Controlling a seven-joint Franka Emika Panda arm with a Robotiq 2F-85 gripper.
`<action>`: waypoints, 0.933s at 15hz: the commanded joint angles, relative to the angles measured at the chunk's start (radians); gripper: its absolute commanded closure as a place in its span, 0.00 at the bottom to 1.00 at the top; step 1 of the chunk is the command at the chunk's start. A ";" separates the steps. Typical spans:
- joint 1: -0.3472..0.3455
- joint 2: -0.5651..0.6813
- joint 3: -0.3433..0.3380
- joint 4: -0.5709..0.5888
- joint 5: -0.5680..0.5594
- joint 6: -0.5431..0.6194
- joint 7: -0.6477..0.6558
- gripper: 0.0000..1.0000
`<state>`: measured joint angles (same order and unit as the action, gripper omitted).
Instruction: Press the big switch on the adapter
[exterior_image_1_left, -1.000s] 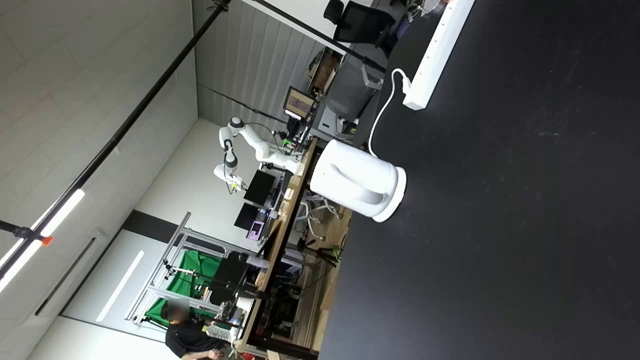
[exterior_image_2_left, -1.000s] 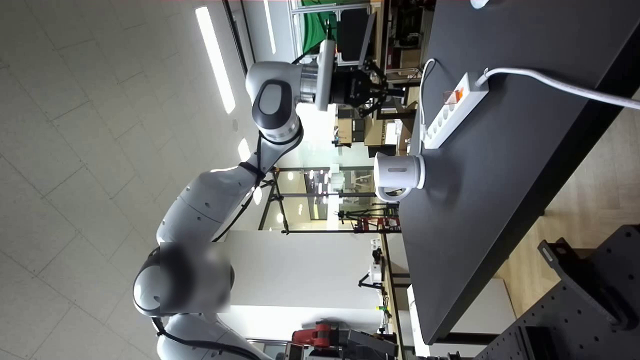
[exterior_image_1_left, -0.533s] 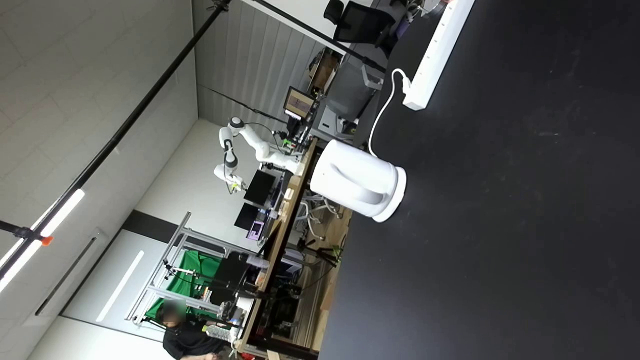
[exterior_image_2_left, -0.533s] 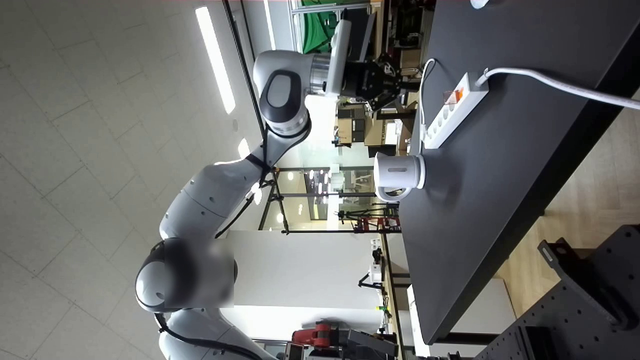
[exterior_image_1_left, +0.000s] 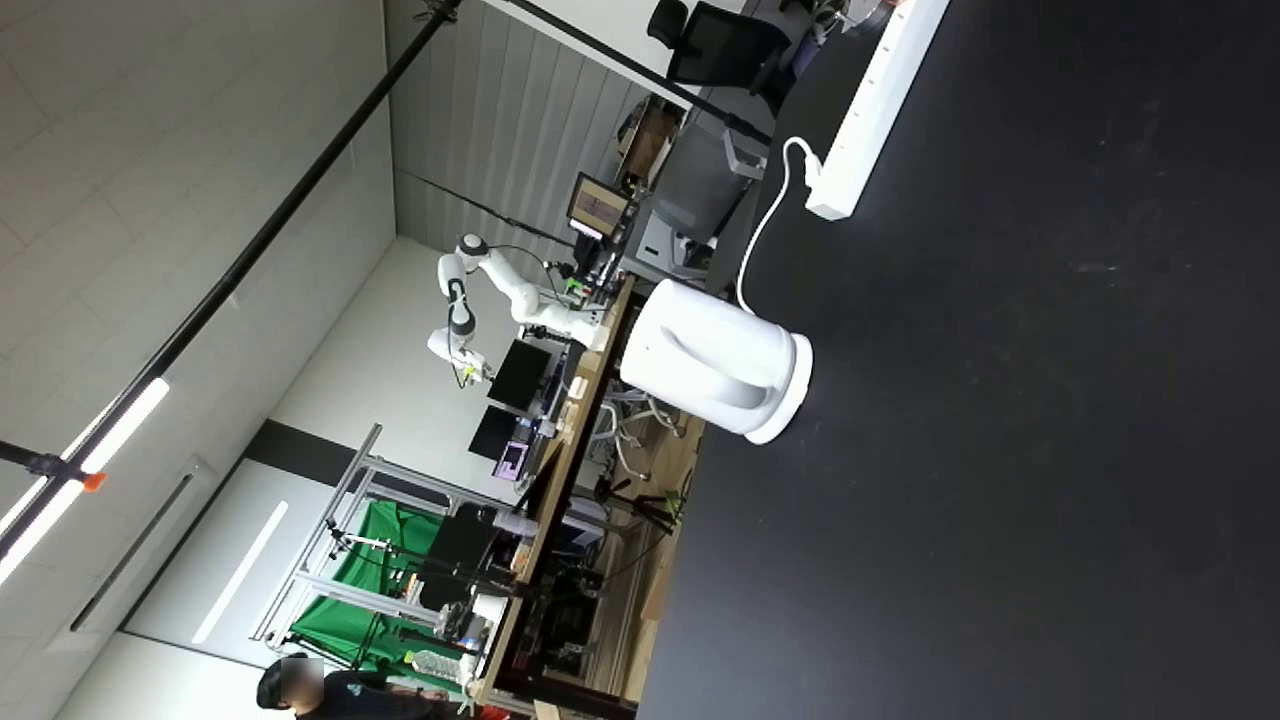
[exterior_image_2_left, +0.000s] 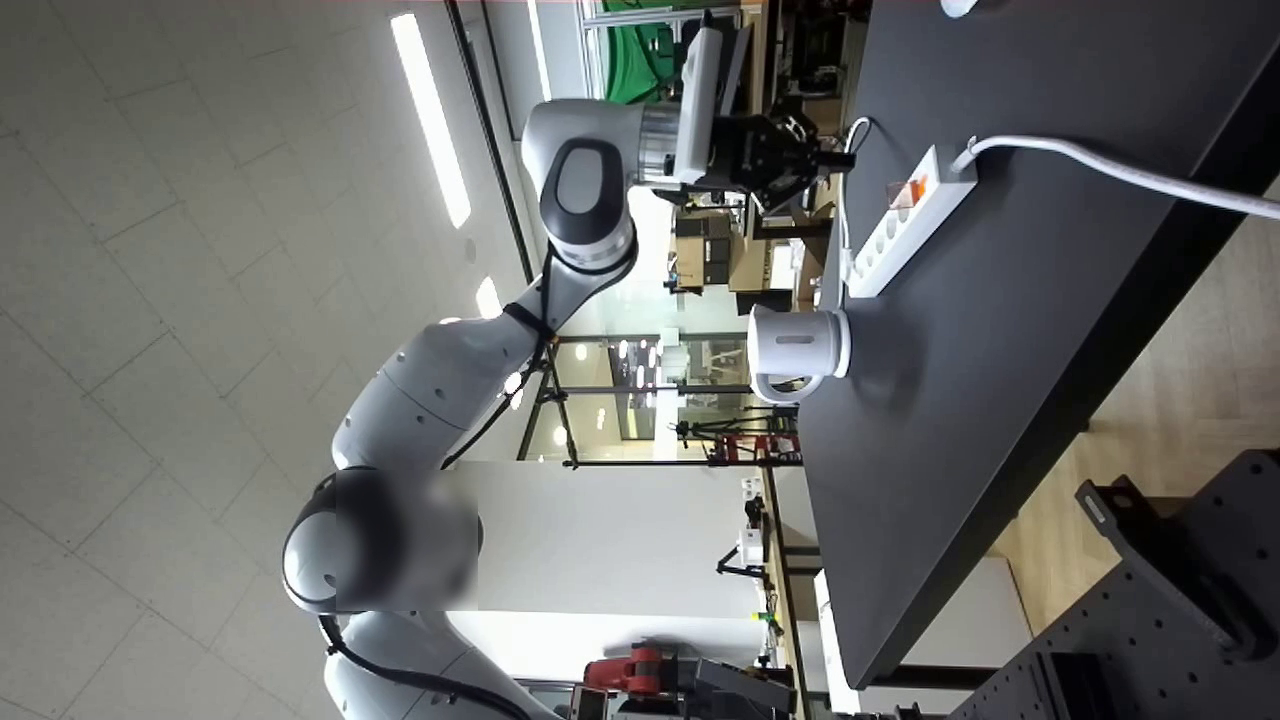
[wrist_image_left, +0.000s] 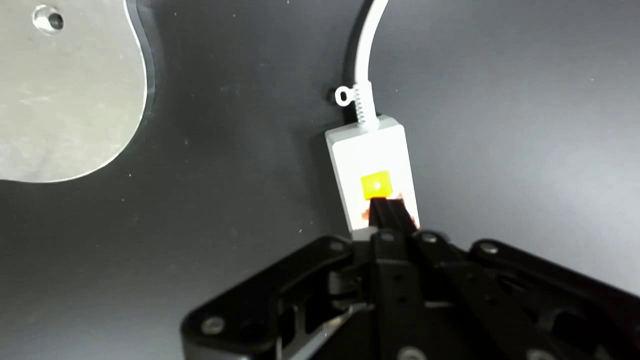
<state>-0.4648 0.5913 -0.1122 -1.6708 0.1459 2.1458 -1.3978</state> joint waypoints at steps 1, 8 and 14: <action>0.000 0.005 0.006 0.005 0.009 -0.003 0.003 0.99; 0.004 0.008 0.012 0.005 0.015 -0.002 0.008 0.99; 0.009 0.021 0.014 -0.008 0.015 0.034 0.003 1.00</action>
<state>-0.4584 0.5986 -0.1016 -1.6730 0.1623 2.1468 -1.3956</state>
